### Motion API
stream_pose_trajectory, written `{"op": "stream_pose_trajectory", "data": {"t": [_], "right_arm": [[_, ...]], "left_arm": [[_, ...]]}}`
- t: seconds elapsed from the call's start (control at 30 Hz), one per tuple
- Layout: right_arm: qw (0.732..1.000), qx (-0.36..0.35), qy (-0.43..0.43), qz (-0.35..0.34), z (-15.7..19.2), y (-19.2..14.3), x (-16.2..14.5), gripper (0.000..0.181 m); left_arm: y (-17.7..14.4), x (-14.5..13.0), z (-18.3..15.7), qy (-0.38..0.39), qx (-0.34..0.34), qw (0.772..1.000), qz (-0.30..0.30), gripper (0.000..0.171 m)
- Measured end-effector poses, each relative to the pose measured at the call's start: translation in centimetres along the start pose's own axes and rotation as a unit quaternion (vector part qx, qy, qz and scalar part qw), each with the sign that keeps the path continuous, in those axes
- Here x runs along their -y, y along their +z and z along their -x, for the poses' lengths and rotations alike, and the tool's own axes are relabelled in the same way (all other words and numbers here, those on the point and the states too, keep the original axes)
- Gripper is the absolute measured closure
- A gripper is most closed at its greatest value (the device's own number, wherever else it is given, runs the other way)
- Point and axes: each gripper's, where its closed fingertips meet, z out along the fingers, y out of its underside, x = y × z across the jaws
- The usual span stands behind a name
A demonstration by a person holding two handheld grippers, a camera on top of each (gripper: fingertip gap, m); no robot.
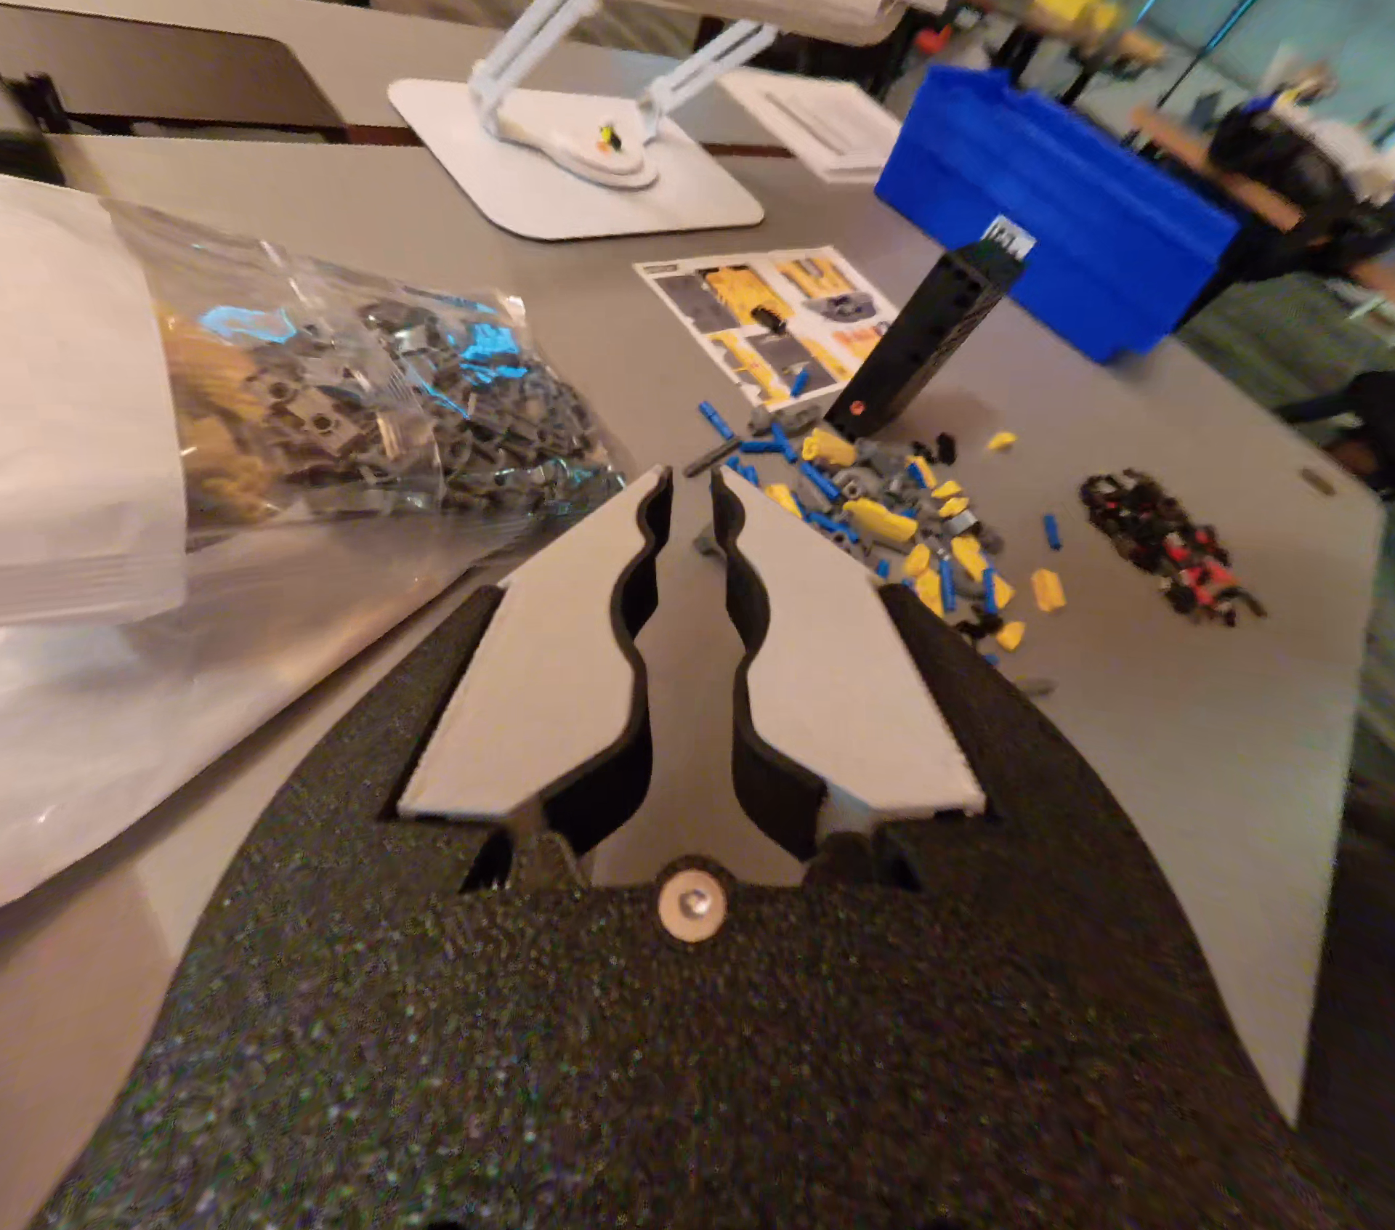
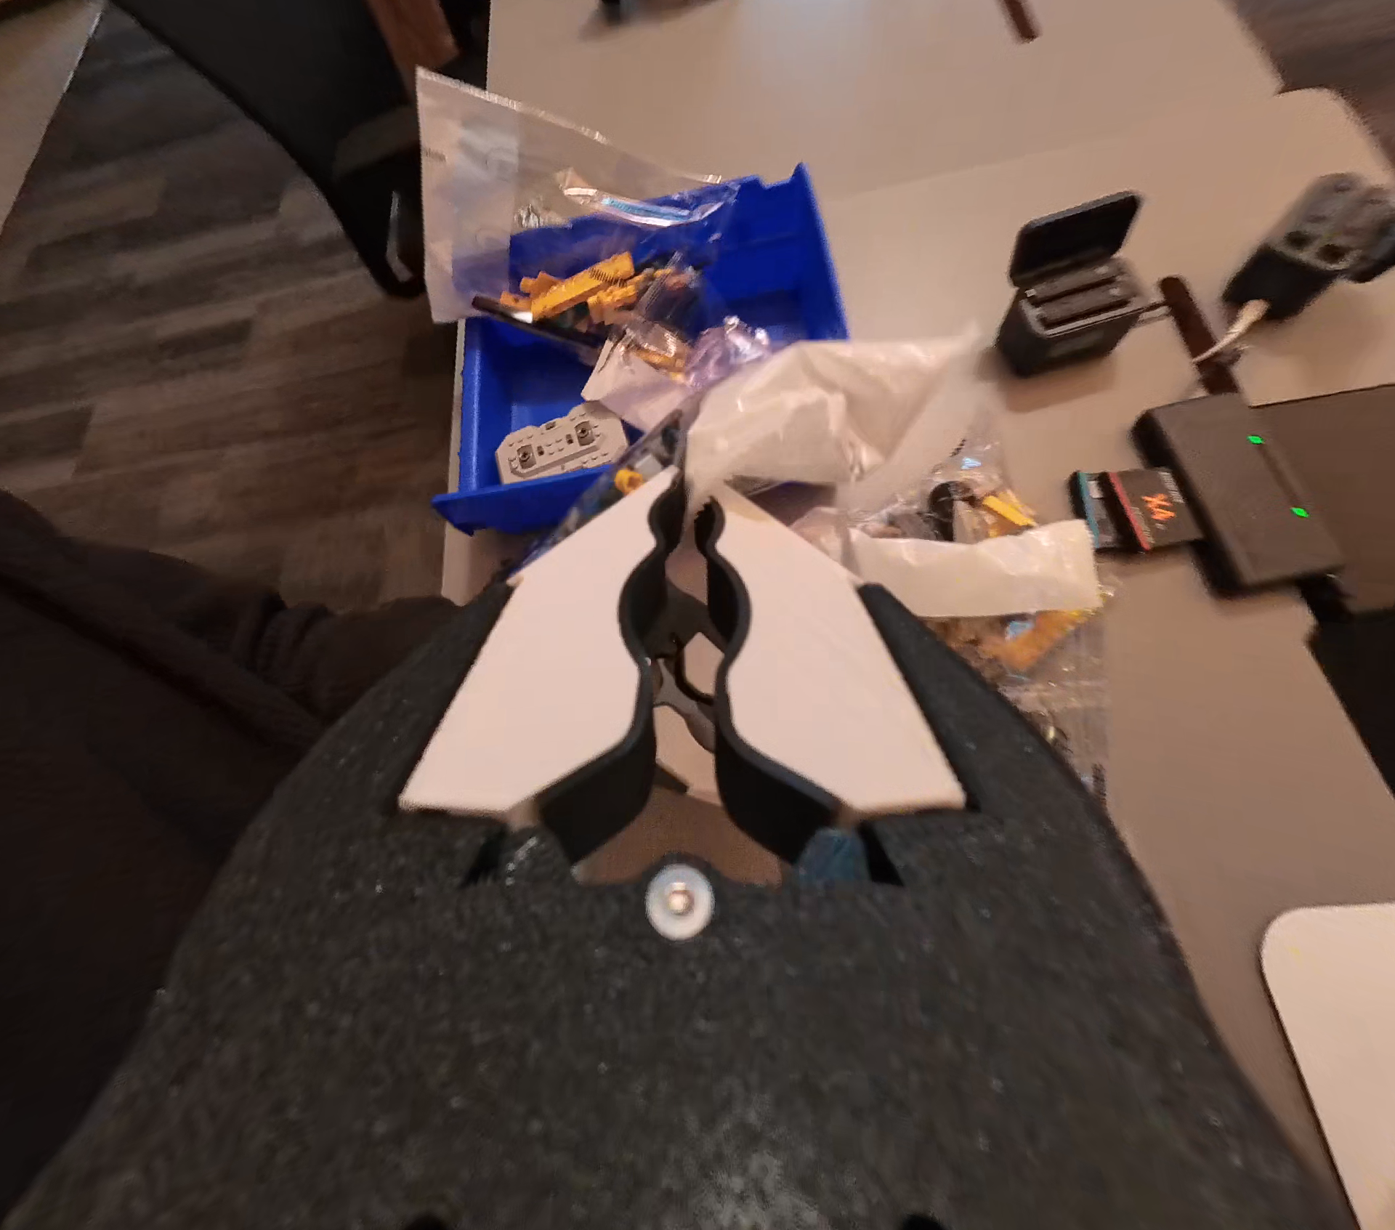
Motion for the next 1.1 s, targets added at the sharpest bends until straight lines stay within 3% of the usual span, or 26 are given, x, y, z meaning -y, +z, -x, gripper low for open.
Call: {"op": "stream_pose_trajectory", "data": {"t": [0.2,0.43,0.57,0.73,0.9,1.1], "right_arm": [[0.995,-0.080,-0.017,-0.063,-0.8,-7.1,-0.5,0.181],[0.989,-0.128,-0.001,-0.077,-0.4,-11.3,-4.5,0.181],[0.986,-0.158,0.007,-0.053,-0.6,-11.7,-8.0,0.181],[0.979,-0.203,0.006,-0.027,-1.9,-12.1,-10.9,0.181],[0.972,-0.234,-0.027,0.001,-3.0,-11.5,-11.0,0.181],[0.974,-0.209,-0.079,0.033,-1.9,-7.3,-10.2,0.181]], "left_arm": [[0.7,-0.8,-1.0,0.000,-0.022,1.000,0.022,0.162],[-1.2,1.6,0.8,-0.150,-0.066,0.985,-0.061,0.162],[-2.6,3.3,1.2,-0.172,-0.086,0.974,-0.117,0.162],[-3.4,4.6,-1.1,-0.139,-0.138,0.969,-0.149,0.162],[-2.9,4.1,-2.9,-0.113,-0.171,0.971,-0.125,0.162],[-3.0,4.2,-4.3,-0.090,-0.196,0.969,-0.124,0.162]]}}
